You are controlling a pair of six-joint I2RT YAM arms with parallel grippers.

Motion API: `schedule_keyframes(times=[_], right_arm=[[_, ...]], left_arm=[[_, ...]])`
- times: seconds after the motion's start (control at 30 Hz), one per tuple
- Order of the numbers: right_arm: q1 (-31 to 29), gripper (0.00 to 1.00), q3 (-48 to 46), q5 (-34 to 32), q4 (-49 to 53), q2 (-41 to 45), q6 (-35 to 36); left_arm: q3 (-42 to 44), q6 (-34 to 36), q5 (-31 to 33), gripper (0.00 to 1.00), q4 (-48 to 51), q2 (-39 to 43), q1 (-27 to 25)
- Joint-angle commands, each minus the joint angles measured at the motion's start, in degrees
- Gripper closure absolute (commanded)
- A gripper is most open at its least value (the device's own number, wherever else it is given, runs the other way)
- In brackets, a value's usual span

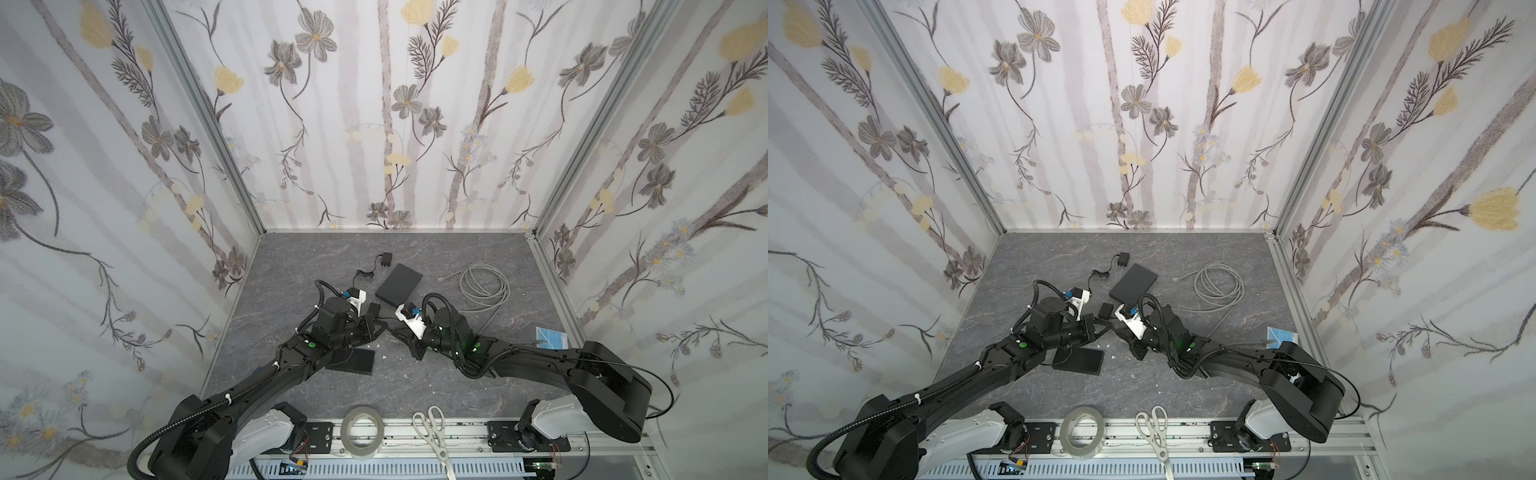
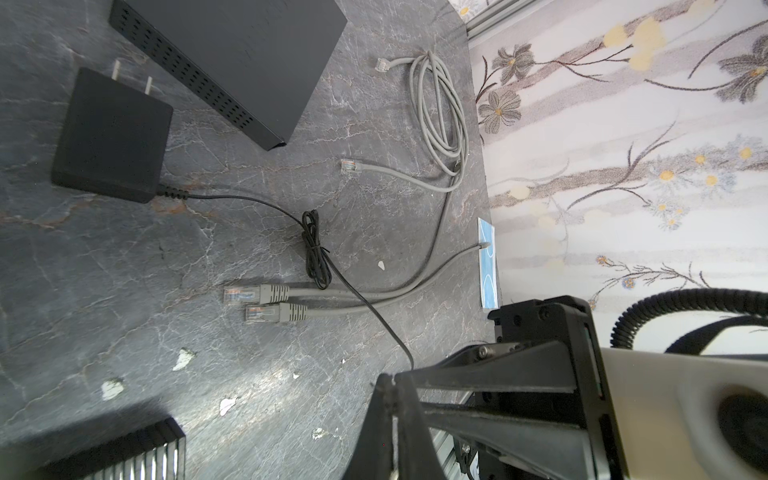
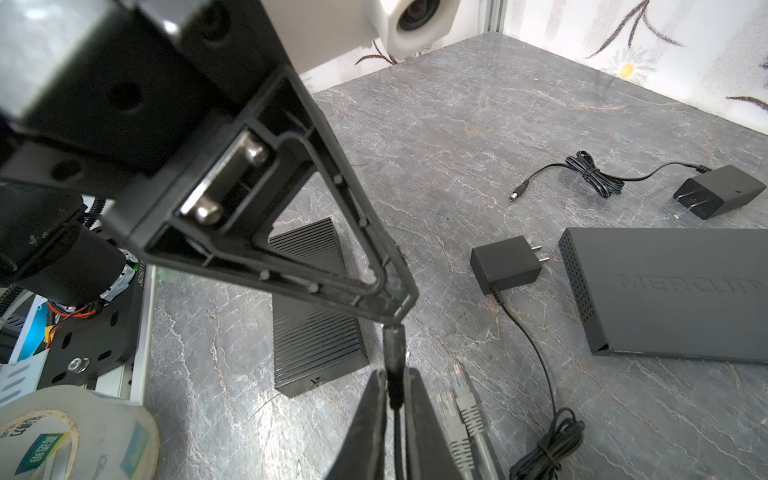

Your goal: Insert the plug into the switch port

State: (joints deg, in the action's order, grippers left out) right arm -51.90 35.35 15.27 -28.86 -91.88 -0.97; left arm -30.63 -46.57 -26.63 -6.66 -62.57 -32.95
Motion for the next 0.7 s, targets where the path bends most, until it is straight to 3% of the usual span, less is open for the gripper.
schedule_keyframes(times=[0.0,0.67], right_arm=[[0.0,0.86,0.5,1.5,-0.9,-1.2,0.6],[0.0,0.86,0.1,1.0,-1.9,-0.3,0.8]], left_arm=[[-0.7,0.2,-0.6,1.00,-0.9,-0.1,0.0],[-0.6,0.2,-0.6,1.00,-0.7,0.0,0.3]])
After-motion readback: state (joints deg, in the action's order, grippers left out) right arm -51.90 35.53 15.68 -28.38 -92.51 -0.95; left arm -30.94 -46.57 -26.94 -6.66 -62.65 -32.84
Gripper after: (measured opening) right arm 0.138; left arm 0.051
